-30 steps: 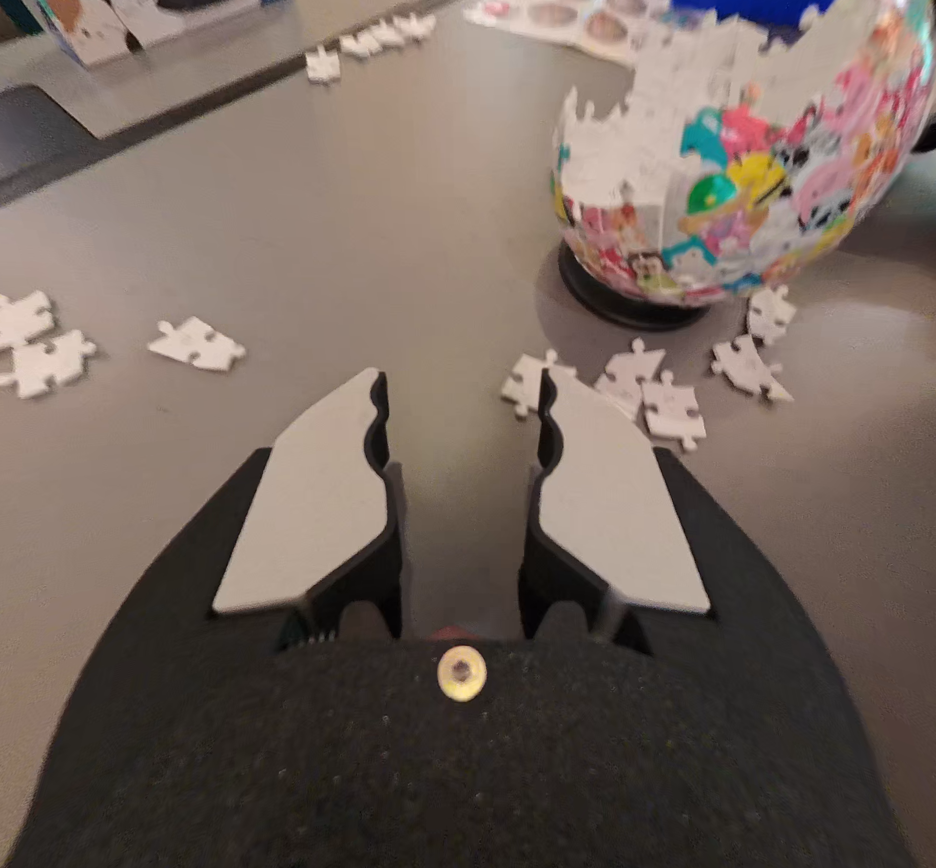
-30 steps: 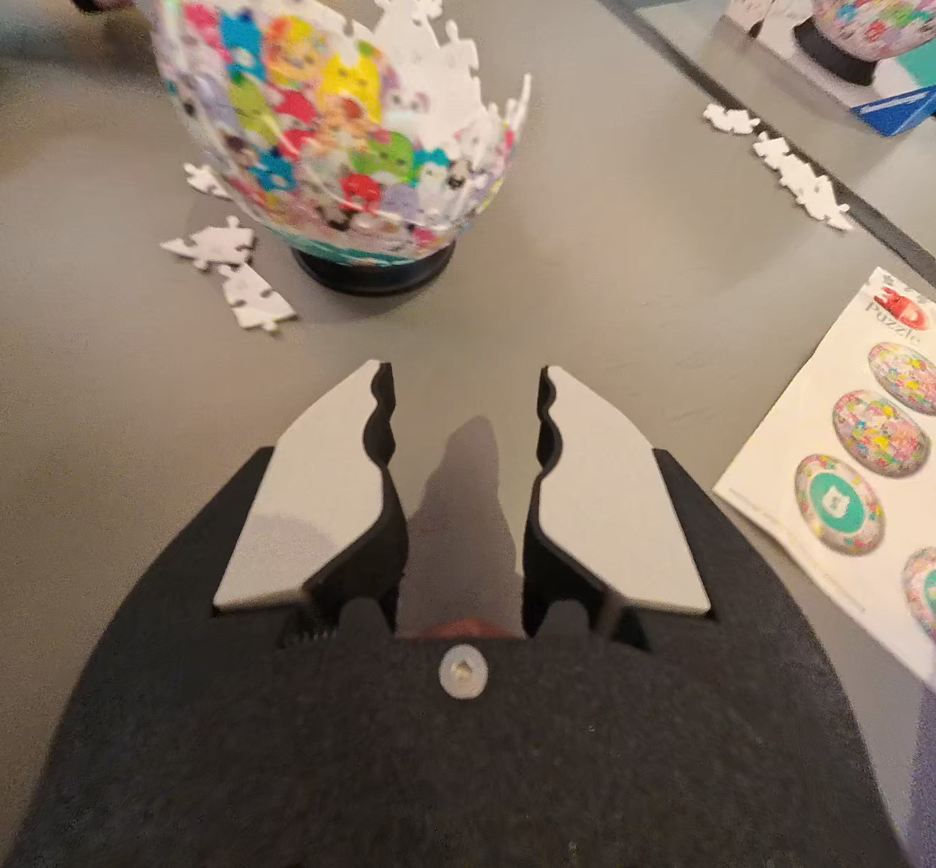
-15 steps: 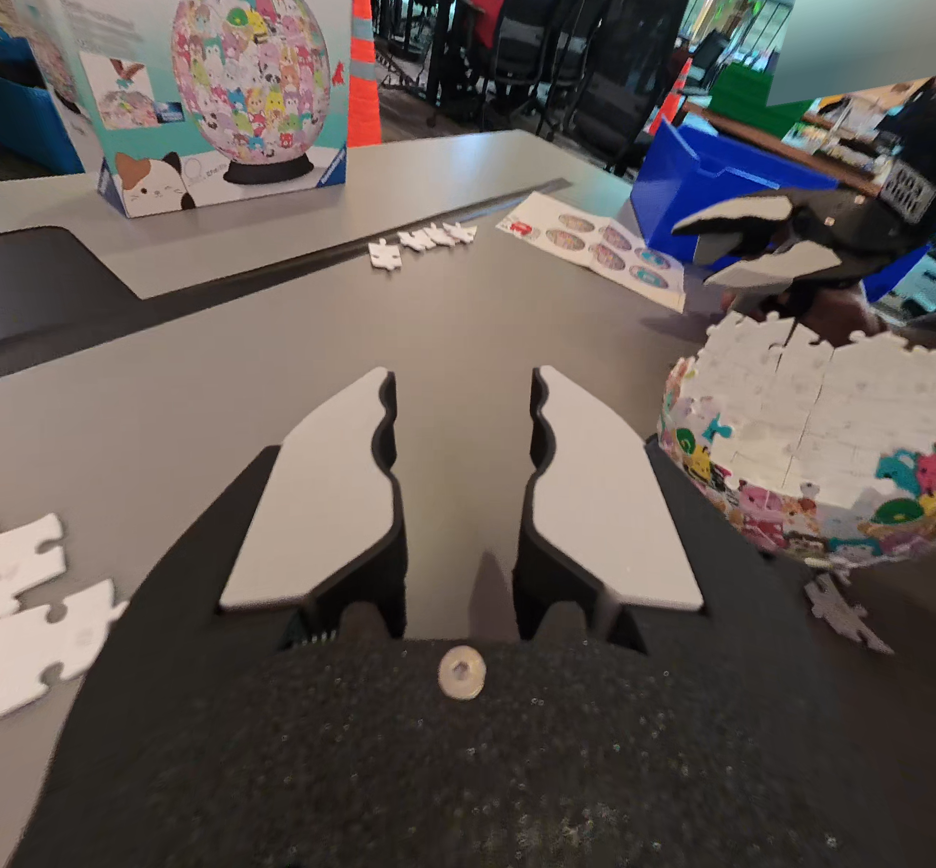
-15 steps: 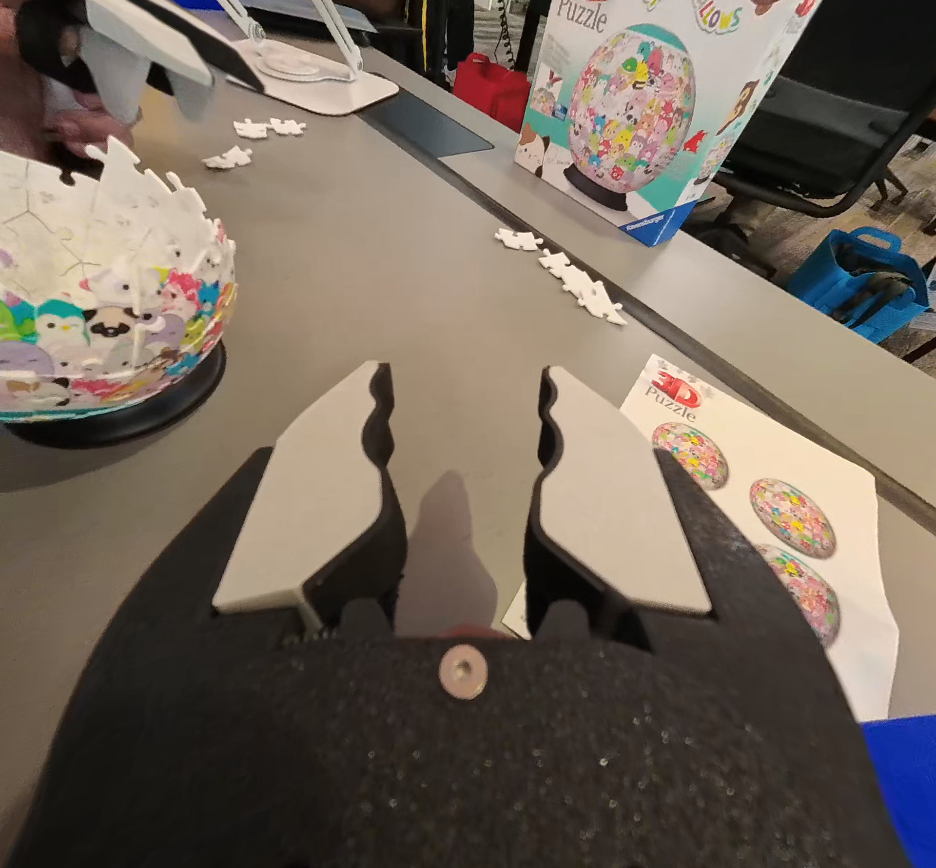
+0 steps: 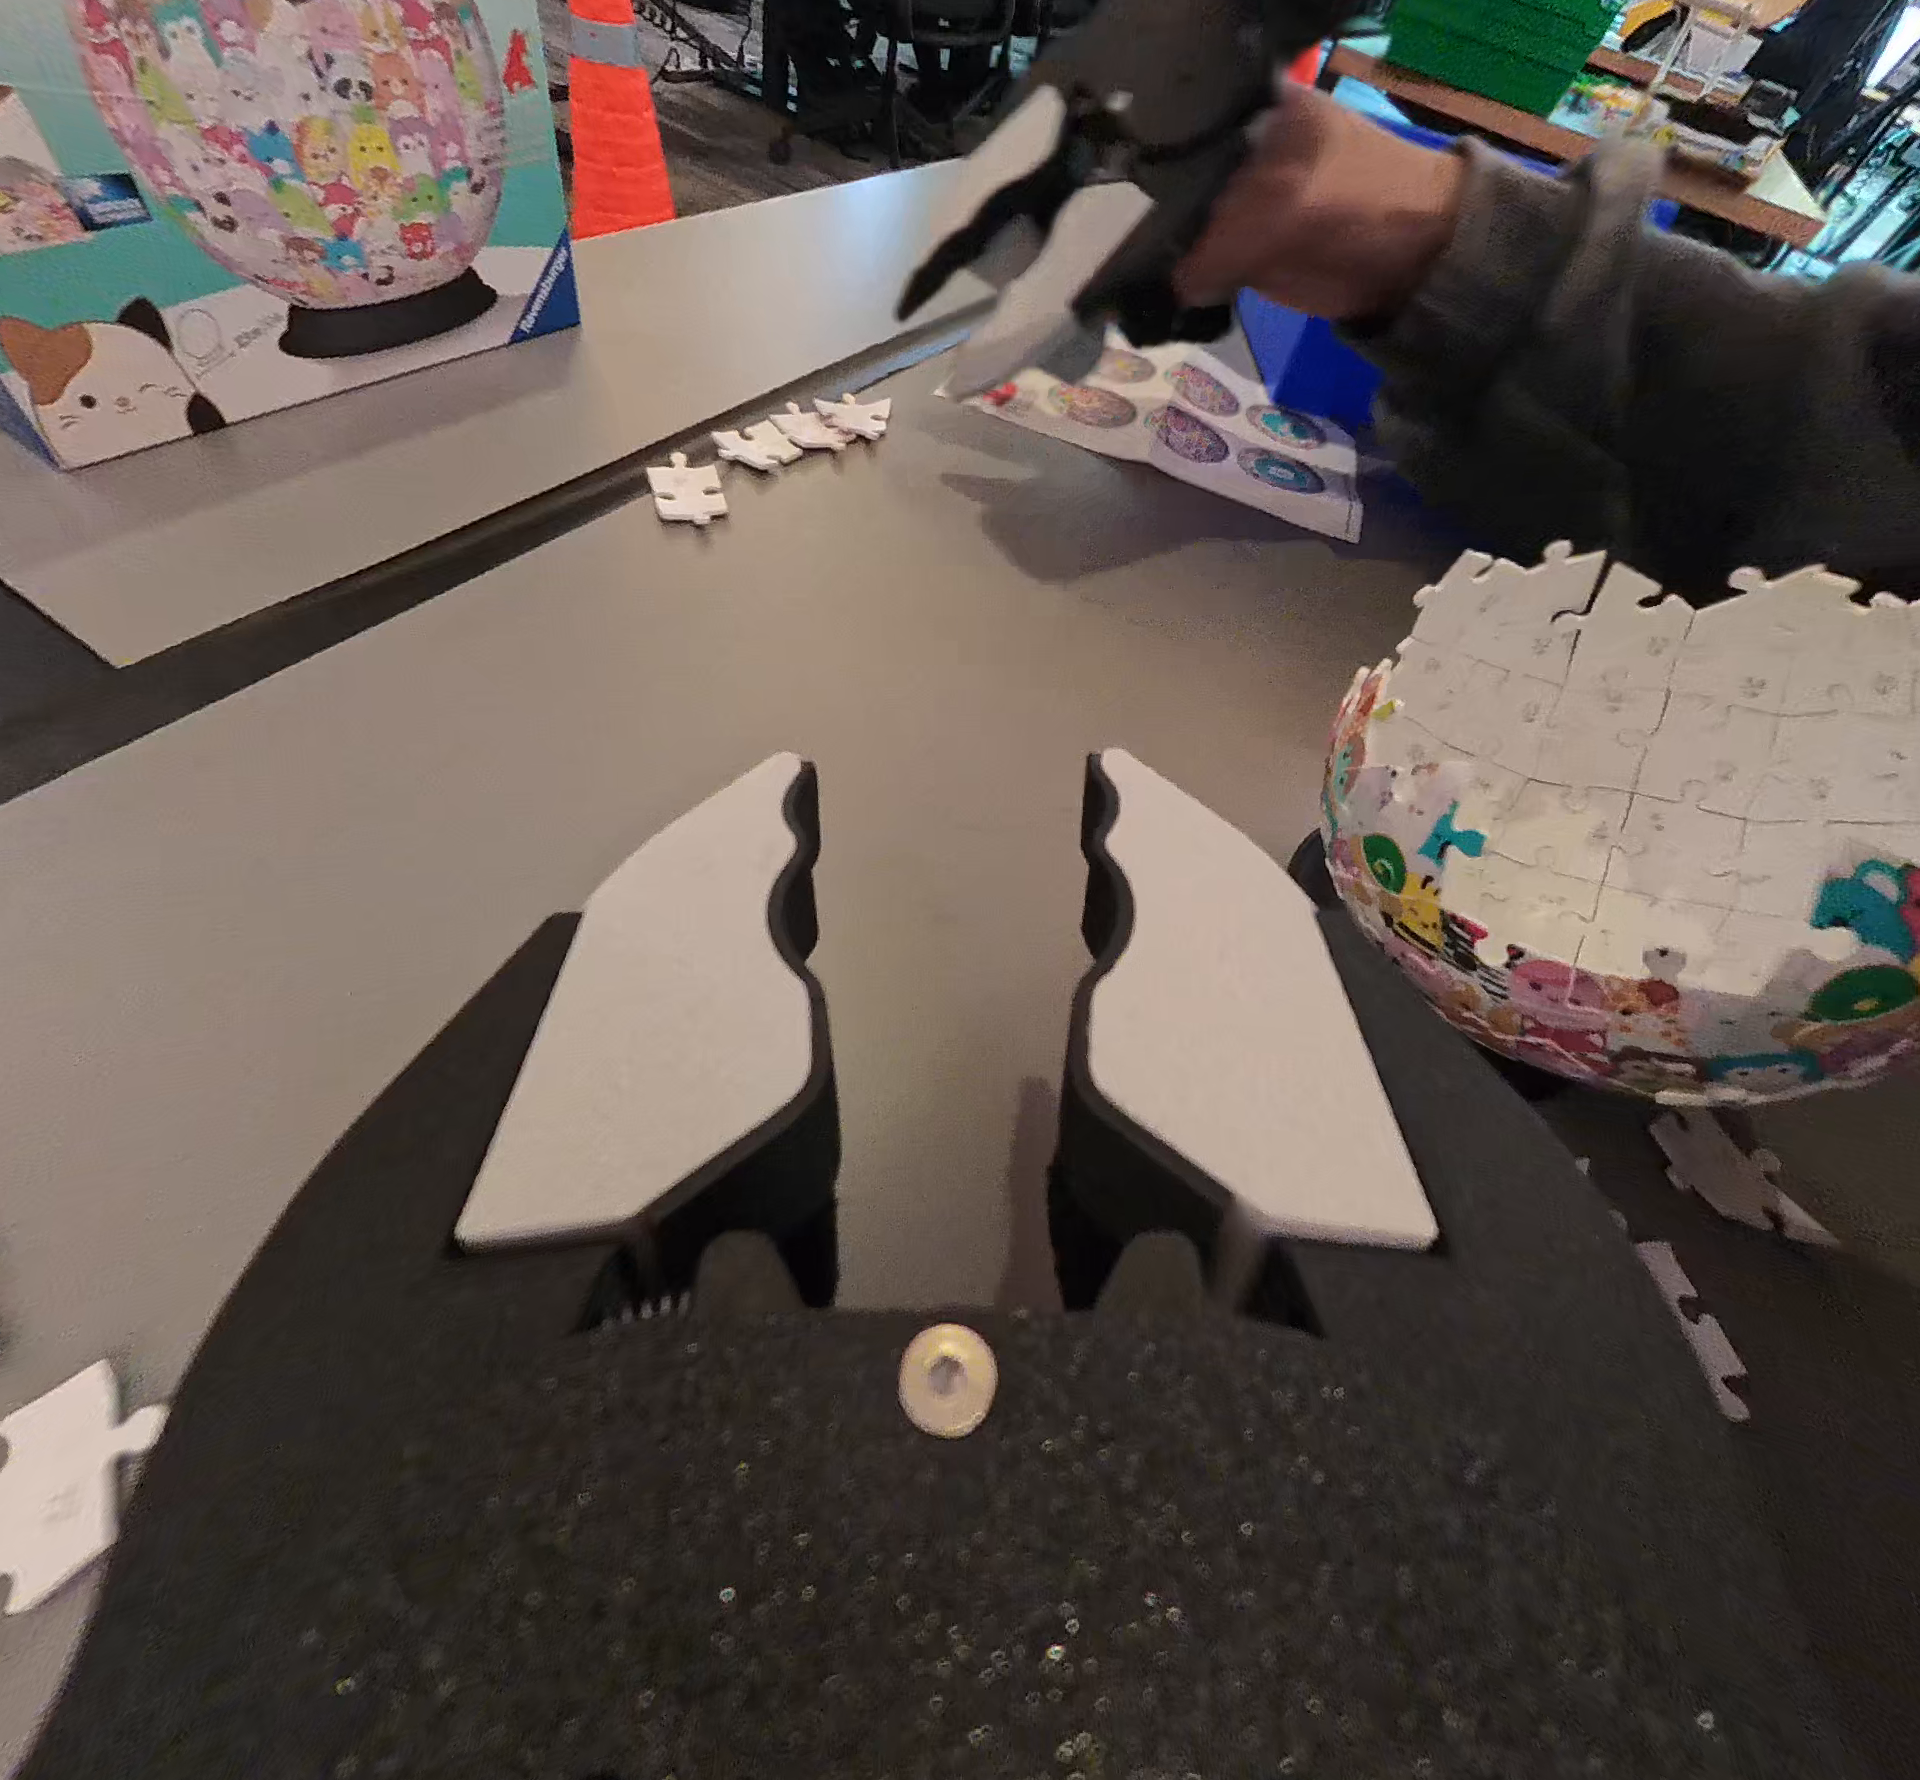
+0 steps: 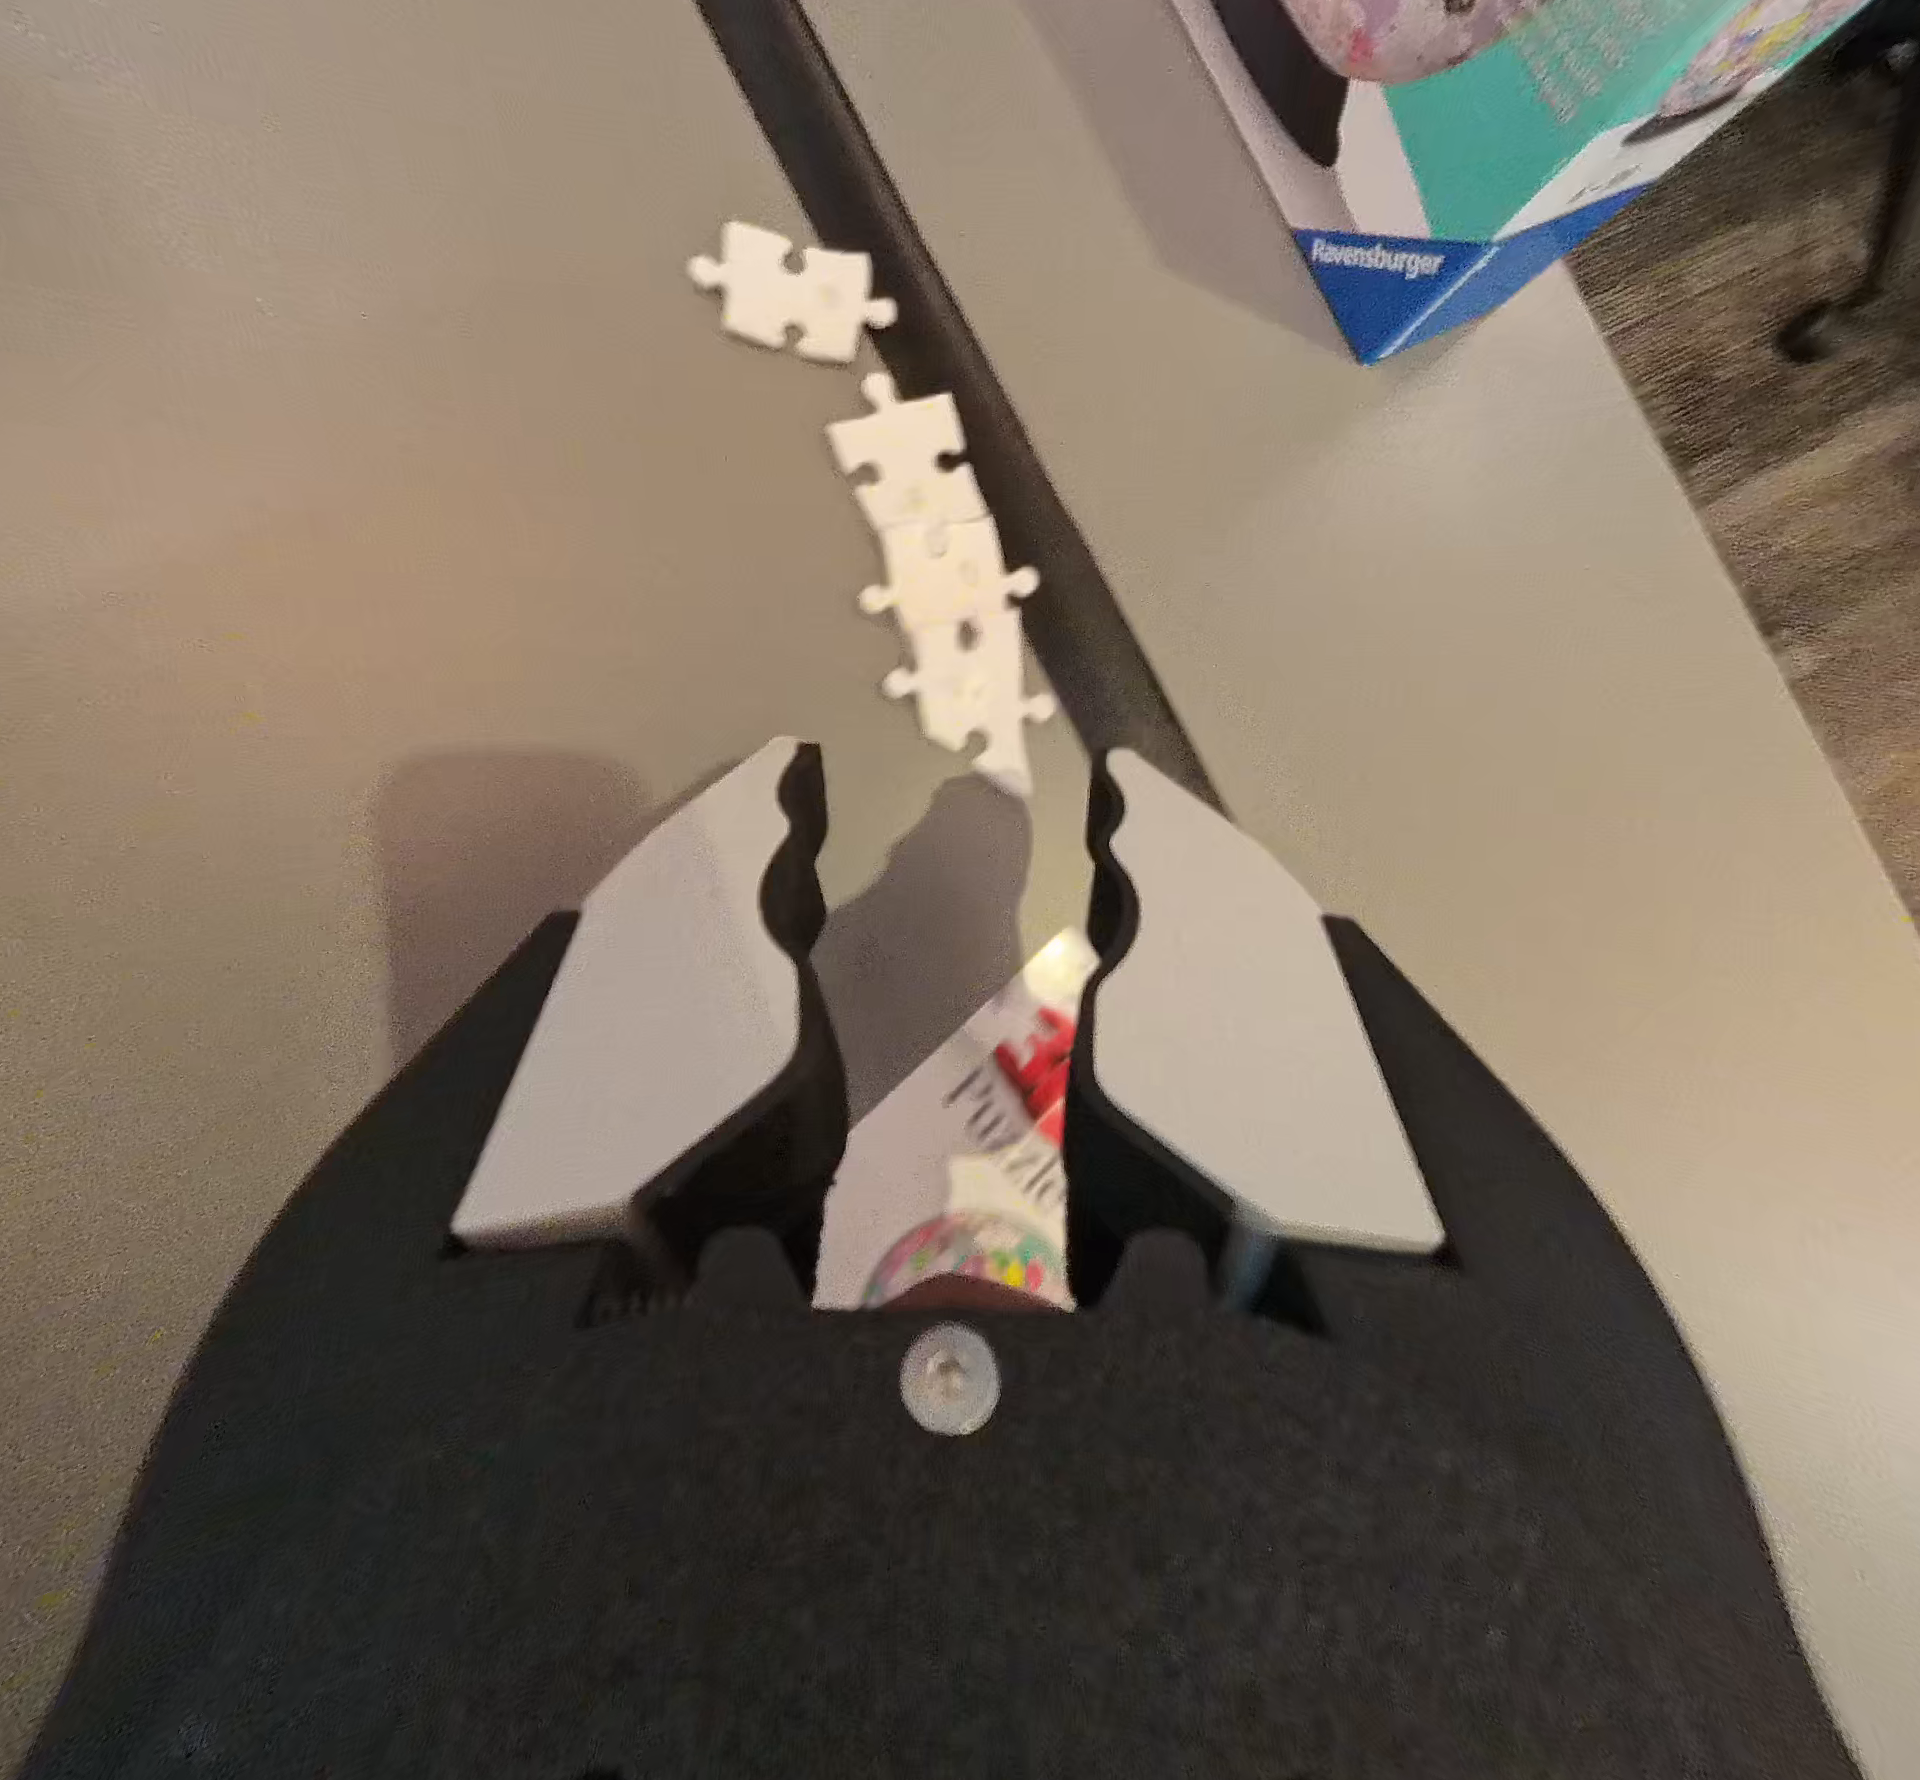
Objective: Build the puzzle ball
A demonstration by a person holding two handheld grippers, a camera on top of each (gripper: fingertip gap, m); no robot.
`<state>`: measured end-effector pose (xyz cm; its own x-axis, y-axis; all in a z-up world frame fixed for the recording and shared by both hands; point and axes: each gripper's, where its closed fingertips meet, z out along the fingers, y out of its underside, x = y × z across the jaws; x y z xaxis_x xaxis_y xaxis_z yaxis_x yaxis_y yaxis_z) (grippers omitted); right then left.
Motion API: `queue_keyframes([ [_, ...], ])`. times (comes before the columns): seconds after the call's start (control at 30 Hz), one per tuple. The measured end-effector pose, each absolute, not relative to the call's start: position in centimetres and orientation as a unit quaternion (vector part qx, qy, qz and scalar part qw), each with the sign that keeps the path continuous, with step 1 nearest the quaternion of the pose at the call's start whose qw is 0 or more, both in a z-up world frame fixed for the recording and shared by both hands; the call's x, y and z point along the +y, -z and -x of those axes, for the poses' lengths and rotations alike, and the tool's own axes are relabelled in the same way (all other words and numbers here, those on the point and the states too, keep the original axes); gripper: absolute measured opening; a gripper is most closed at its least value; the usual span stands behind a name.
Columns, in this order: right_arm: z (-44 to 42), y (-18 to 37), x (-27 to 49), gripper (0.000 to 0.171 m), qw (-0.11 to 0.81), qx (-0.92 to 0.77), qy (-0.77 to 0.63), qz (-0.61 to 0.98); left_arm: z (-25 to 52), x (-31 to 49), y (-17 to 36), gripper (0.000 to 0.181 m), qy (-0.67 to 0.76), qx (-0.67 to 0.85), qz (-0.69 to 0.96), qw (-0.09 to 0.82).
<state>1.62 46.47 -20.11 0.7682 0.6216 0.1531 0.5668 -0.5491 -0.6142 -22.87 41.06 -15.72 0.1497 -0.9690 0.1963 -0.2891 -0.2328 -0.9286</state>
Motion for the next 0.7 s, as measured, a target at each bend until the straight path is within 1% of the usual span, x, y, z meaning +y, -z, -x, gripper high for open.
queue_keyframes([
  [0.1,-1.8,22.2,48.1,0.051,0.274,-0.356,-0.068,0.891,22.9,40.8,15.6,0.048,0.442,0.483,0.647,0.39],
  [0.17,-1.7,22.9,48.7,0.051,0.272,-0.369,-0.068,0.886,23.0,40.7,15.5,0.048,0.447,0.482,0.646,0.389],
  [0.2,-1.5,22.8,49.0,0.047,0.281,-0.369,-0.073,0.883,23.0,40.6,15.5,0.048,0.449,0.482,0.645,0.388],
  [0.23,-1.5,23.0,48.7,0.039,0.273,-0.372,-0.077,0.884,23.0,40.6,15.5,0.048,0.451,0.482,0.645,0.385],
  [0.27,-1.2,23.0,48.4,0.025,0.266,-0.374,-0.084,0.884,22.9,40.5,15.5,0.048,0.451,0.483,0.645,0.383],
  [0.3,-1.1,23.0,48.3,0.023,0.267,-0.373,-0.081,0.885,22.9,40.5,15.6,0.048,0.451,0.485,0.645,0.382],
  [0.4,-0.9,22.9,47.6,0.023,0.278,-0.374,-0.069,0.882,22.7,40.3,15.8,0.048,0.443,0.492,0.647,0.379],
  [0.6,-1.6,22.7,44.2,0.022,0.265,-0.346,-0.05,0.899,22.6,40.3,16.1,0.048,0.435,0.497,0.651,0.375],
  [0.7,-1.7,20.7,41.5,0.022,0.283,-0.322,-0.051,0.902,22.6,40.5,16.1,0.048,0.437,0.493,0.653,0.374],
])
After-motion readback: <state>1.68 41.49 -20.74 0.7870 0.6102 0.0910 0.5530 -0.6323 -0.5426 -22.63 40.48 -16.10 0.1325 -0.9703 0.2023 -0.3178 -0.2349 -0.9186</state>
